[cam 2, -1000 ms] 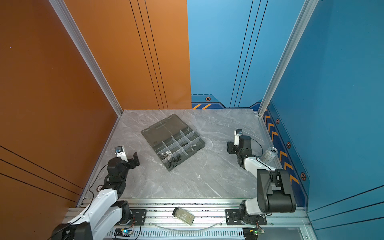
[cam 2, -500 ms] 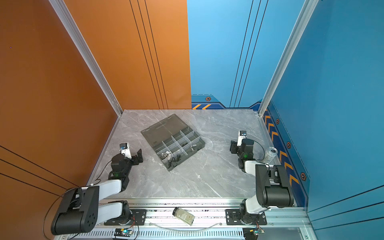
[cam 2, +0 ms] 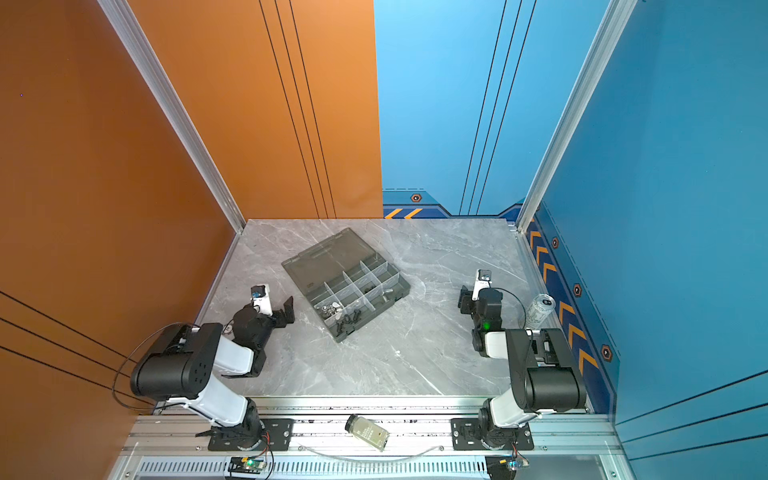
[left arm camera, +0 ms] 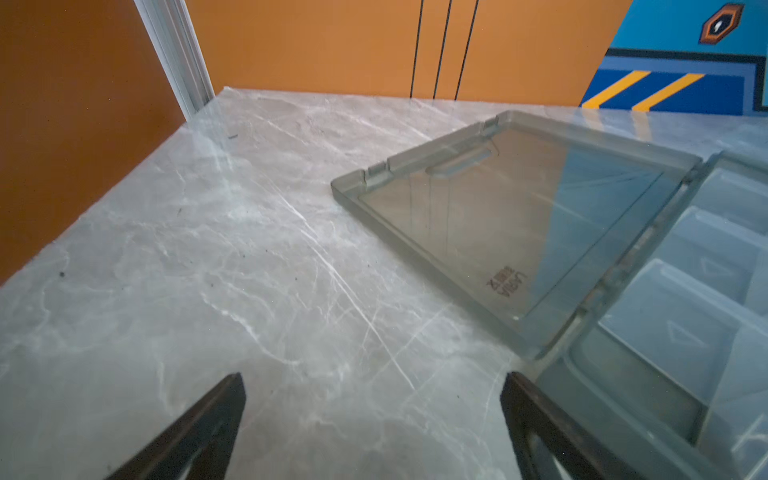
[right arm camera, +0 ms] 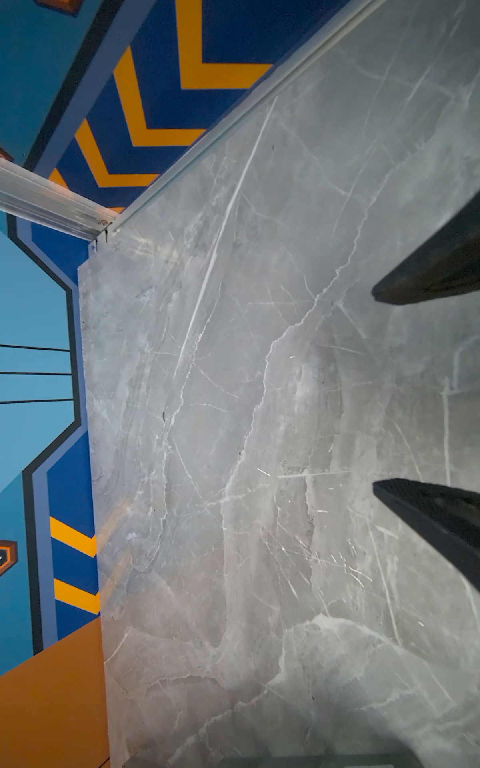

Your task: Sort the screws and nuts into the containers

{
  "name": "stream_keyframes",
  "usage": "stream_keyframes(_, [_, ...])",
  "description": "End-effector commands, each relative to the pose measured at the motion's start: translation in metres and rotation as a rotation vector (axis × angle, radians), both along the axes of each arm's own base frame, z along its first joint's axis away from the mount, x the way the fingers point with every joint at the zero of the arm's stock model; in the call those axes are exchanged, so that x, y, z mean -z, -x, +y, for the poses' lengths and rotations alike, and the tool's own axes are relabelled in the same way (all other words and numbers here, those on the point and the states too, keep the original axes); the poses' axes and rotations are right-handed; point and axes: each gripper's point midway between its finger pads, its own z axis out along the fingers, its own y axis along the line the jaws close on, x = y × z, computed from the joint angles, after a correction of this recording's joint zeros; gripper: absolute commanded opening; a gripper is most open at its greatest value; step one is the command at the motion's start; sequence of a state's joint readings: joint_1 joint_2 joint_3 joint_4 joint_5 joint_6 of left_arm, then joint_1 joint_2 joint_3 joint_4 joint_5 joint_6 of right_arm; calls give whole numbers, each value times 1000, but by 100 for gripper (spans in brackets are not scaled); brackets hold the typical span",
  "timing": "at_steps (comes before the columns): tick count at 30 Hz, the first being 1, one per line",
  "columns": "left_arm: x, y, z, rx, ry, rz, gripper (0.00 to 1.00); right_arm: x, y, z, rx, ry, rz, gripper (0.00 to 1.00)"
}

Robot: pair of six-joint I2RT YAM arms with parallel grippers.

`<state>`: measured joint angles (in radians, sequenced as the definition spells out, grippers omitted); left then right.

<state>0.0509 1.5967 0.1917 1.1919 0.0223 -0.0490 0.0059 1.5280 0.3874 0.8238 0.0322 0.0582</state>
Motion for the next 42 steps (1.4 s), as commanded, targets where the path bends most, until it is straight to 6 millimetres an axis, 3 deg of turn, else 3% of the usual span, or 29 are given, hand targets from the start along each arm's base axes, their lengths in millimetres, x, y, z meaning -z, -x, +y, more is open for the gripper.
stream_keyframes(1, [-27,-13,7,-45,-16,-76,98,-6,-2,-4,23,14,-28,72])
stream_keyframes(4, [-21,-24,9,-56,-14,-19,98,-6,-2,-4,24,14,-27,80])
stream_keyframes(5, [-20,-26,10,-61,-16,6,98,-5,-2,-4,24,14,-24,98])
stream_keyframes(6, [-19,-30,10,-63,-20,19,98,-5,-2,-4,24,14,-24,100])
stream_keyframes(42, [-15,-36,-3,-33,-85,59,98,-5,-2,-4,24,14,-24,100])
